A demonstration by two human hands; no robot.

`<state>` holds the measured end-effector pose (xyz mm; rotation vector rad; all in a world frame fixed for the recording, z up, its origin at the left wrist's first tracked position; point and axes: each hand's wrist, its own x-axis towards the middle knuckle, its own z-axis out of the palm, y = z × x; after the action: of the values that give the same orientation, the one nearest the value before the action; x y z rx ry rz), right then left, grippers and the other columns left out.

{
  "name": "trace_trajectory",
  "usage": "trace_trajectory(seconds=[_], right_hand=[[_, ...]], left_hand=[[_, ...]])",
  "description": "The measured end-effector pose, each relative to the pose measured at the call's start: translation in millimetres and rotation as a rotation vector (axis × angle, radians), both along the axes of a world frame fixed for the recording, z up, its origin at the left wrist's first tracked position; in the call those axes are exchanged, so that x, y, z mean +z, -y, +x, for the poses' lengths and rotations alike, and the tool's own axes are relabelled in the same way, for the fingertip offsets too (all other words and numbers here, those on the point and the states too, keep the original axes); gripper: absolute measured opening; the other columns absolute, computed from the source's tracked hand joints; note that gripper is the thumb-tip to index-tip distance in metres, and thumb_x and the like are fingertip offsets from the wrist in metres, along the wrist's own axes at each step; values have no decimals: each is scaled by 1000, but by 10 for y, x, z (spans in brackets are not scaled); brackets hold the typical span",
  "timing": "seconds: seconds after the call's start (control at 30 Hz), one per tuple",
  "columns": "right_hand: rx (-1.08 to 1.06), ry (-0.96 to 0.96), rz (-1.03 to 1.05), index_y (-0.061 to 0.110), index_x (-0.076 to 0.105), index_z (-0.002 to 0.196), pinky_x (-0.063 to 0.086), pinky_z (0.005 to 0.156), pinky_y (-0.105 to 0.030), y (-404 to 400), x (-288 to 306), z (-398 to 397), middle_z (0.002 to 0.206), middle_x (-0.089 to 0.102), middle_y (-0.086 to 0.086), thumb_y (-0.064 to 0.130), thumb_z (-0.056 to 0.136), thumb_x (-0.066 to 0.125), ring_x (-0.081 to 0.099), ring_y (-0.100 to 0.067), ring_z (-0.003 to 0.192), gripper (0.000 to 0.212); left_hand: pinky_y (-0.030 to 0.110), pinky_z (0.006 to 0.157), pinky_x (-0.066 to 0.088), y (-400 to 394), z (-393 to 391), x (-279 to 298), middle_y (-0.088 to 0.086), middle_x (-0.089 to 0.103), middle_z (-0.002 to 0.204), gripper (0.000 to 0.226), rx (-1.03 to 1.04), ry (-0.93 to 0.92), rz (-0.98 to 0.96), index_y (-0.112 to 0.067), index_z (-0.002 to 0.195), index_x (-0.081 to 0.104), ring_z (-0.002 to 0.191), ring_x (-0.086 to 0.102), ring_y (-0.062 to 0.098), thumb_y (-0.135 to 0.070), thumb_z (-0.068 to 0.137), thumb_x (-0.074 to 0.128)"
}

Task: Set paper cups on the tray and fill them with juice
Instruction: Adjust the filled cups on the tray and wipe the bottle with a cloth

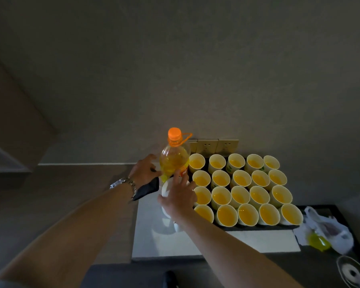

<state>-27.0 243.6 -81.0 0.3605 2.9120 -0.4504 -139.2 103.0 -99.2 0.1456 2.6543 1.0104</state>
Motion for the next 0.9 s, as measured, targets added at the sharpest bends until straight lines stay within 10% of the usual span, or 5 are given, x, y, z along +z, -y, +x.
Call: trace_trajectory(seconds=[0.17, 0.43, 0.77, 0.9], right_hand=[[26, -184, 75, 18, 38, 146, 42, 100, -58, -5, 111, 7, 145, 45, -19, 82, 80, 40, 45, -41, 129, 93], [158, -319, -339, 16, 61, 112, 45, 79, -36, -168, 394, -160, 113, 64, -9, 26, 97, 51, 60, -30, 103, 21], [278, -255, -714, 17, 78, 98, 49, 72, -24, -524, 617, -156, 86, 72, 8, 17, 84, 74, 66, -10, 81, 14], [320, -306, -809, 9, 78, 82, 45, 69, -17, -700, 783, -130, 76, 70, 6, 5, 82, 74, 63, -7, 74, 5]], left_hand=[[18, 73, 49, 124, 142, 358, -9, 71, 81, 16, 106, -172, 25, -24, 81, 68, 81, 68, 7, -13, 86, 78], [8, 65, 46, 68, 437, 869, -11, 72, 74, 11, 141, -137, 232, -15, 86, 71, 67, 65, -8, -18, 86, 81], [9, 61, 47, -166, 739, 1222, -8, 68, 65, 17, 196, -58, 353, -11, 85, 65, 57, 62, -6, 5, 87, 73], [19, 75, 51, -240, 820, 1326, 7, 68, 89, 19, 174, -12, 379, -9, 93, 67, 82, 63, 12, 10, 88, 64]])
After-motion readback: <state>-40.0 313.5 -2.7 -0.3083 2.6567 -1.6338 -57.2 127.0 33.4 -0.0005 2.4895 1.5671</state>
